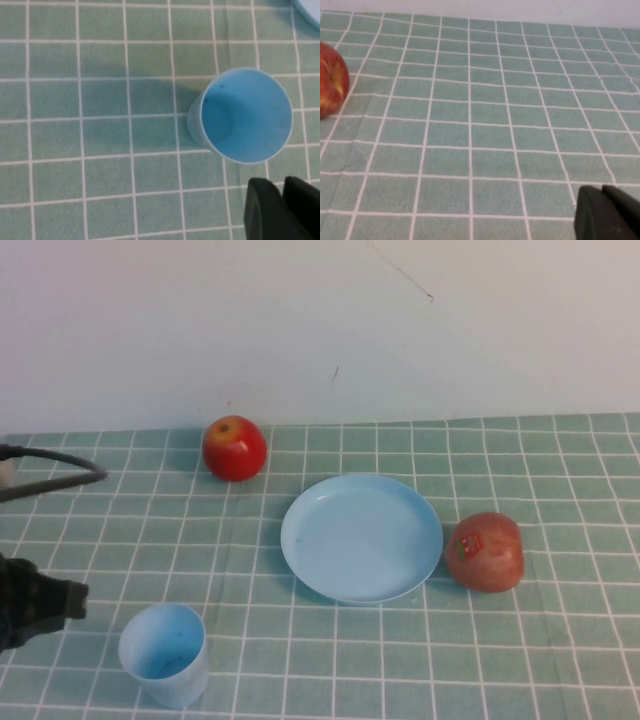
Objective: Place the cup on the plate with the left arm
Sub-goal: Pick up the cup from the table
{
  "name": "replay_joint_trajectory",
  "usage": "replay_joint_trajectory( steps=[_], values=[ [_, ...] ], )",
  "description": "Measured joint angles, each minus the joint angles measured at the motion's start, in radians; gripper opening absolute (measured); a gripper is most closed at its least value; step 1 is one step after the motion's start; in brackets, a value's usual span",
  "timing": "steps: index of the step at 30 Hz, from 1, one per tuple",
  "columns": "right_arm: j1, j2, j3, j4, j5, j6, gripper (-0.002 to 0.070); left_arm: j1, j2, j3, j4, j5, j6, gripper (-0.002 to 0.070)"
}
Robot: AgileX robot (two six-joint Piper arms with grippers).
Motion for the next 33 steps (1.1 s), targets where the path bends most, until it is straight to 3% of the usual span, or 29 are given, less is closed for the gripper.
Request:
replay_joint_trajectory(
  steps=[3, 8, 12, 18, 27, 30, 33],
  values=[
    [0.000, 0.000, 0.000, 0.000, 0.000, 0.000, -0.0002, 0.000, 0.109, -0.027, 0.000, 0.008, 0.019, 0.0140],
    [0.000, 0.000, -0.002, 0.000, 0.000, 0.000, -0.0002, 0.000, 0.268, -0.057, 0.000, 0.006, 0.035, 0.0426],
    [0.000, 0.000, -0.002, 0.000, 0.000, 0.000, -0.0002, 0.000, 0.375, -0.074, -0.008, -0.011, 0.044, 0.0514],
    [0.000, 0.000, -0.002, 0.000, 0.002, 0.000, -0.0002, 0.000, 0.502, -0.088, -0.032, -0.103, 0.071, 0.0481],
    [0.000, 0.000, -0.002, 0.000, 0.002, 0.000, -0.0002, 0.000, 0.660, -0.088, -0.113, -0.183, 0.149, 0.0357],
    [0.000, 0.000, -0.002, 0.000, 0.002, 0.000, -0.0002, 0.000, 0.690, -0.088, -0.115, -0.191, 0.158, 0.0265],
    [0.000, 0.000, -0.002, 0.000, 0.002, 0.000, -0.0002, 0.000, 0.697, -0.088, -0.130, -0.198, 0.191, 0.0090]
  ],
)
